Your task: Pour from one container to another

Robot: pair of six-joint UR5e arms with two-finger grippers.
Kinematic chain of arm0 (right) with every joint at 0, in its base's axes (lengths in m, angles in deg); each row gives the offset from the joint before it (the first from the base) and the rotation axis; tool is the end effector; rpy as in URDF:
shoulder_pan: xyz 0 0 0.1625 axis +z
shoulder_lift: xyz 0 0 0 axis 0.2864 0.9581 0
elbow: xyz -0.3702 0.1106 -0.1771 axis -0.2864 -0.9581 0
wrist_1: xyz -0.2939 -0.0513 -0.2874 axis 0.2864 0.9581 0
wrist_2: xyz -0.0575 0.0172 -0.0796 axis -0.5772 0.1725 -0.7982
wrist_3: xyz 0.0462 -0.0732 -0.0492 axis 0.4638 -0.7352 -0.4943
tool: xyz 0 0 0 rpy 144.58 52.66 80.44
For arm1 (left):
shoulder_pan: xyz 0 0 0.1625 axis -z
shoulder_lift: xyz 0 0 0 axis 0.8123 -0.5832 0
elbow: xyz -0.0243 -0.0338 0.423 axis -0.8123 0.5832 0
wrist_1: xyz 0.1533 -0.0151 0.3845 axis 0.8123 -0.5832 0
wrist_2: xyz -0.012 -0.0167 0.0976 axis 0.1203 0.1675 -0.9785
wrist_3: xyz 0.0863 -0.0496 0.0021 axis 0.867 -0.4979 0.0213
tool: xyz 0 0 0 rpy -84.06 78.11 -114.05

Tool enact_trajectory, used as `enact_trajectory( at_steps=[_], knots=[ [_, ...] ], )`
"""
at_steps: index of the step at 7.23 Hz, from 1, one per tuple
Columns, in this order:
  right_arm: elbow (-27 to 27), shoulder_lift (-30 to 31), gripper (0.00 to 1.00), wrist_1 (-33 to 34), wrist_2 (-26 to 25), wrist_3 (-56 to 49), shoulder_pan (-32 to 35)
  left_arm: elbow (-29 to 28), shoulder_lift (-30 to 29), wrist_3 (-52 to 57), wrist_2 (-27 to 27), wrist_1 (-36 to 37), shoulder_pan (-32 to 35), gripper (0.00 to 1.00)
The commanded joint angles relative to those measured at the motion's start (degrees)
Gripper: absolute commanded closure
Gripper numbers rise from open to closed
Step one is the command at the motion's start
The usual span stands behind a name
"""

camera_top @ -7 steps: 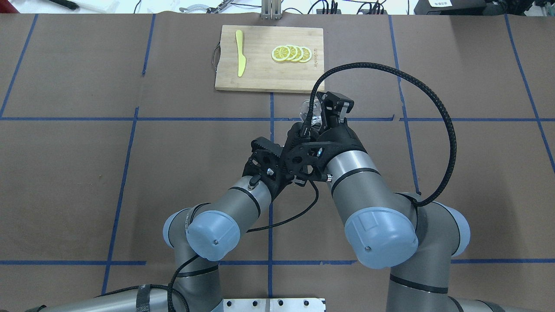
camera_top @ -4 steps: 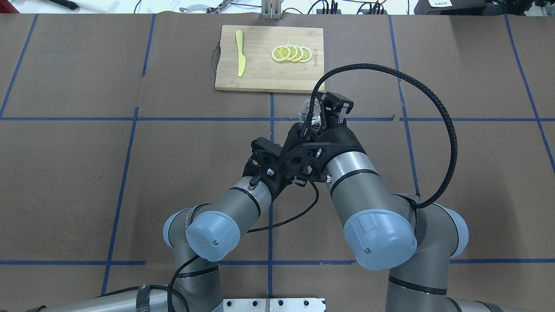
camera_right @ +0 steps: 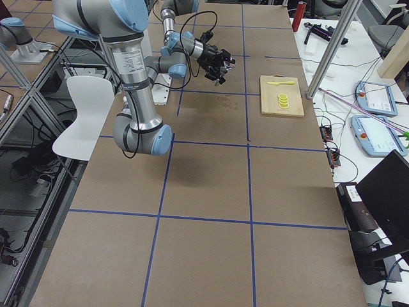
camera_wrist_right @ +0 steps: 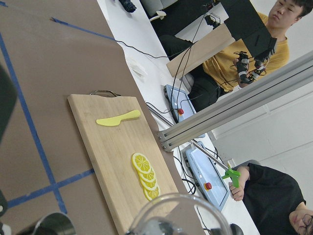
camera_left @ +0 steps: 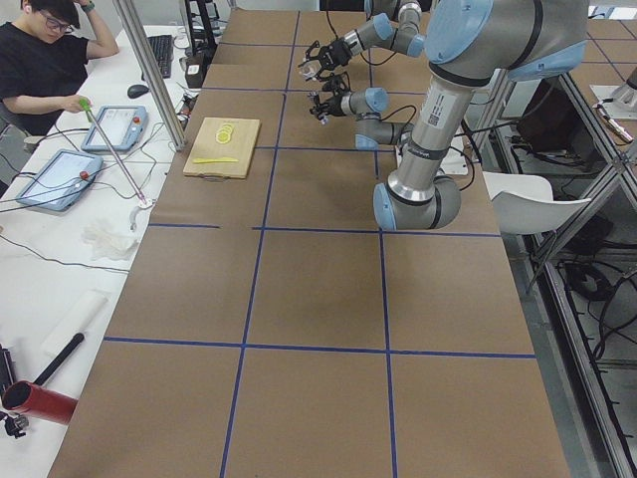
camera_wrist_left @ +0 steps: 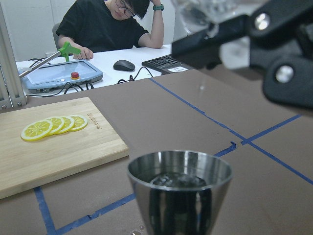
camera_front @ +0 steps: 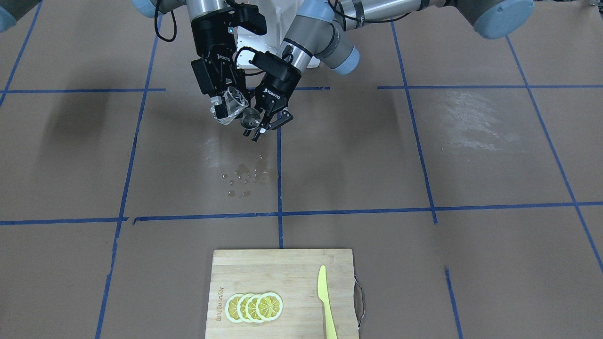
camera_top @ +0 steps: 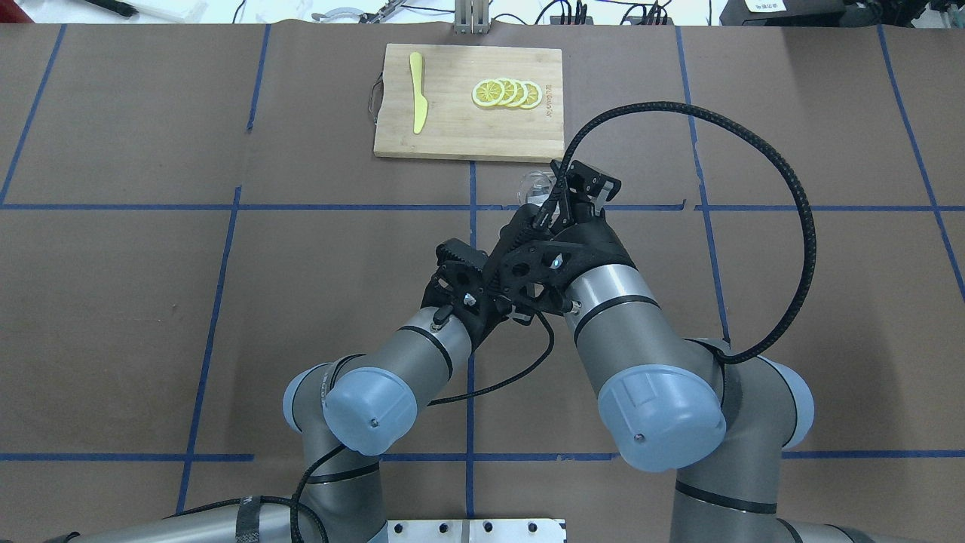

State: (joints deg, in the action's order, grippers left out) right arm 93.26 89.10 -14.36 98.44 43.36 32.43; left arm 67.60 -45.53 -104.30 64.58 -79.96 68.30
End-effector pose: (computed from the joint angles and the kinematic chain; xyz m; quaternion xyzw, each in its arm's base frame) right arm -0.4490 -0.3409 0.1672 0.6214 -0.0699 -0.2615 0.7353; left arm 0.6141 -0.3436 0.1651 0.5332 0.4738 0.0372 0.6999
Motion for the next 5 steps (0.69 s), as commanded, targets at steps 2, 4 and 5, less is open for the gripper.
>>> enact_trajectory(
  at_steps=[2,4,5],
  knots=[
    [0.0,-0.1,1.00,-0.3,0.1,10.0,-0.1,0.1,0.0,0.0,0.0,-0.1,0.0,1.00],
    [-0.2,0.2,1.00,-6.2,0.6,12.0,0.3,0.2,0.1,0.0,0.0,-0.1,0.0,1.00],
    [-0.1,0.3,1.00,-6.4,0.6,13.8,0.6,0.2,0.1,0.0,0.0,-0.1,0.0,1.00]
  ],
)
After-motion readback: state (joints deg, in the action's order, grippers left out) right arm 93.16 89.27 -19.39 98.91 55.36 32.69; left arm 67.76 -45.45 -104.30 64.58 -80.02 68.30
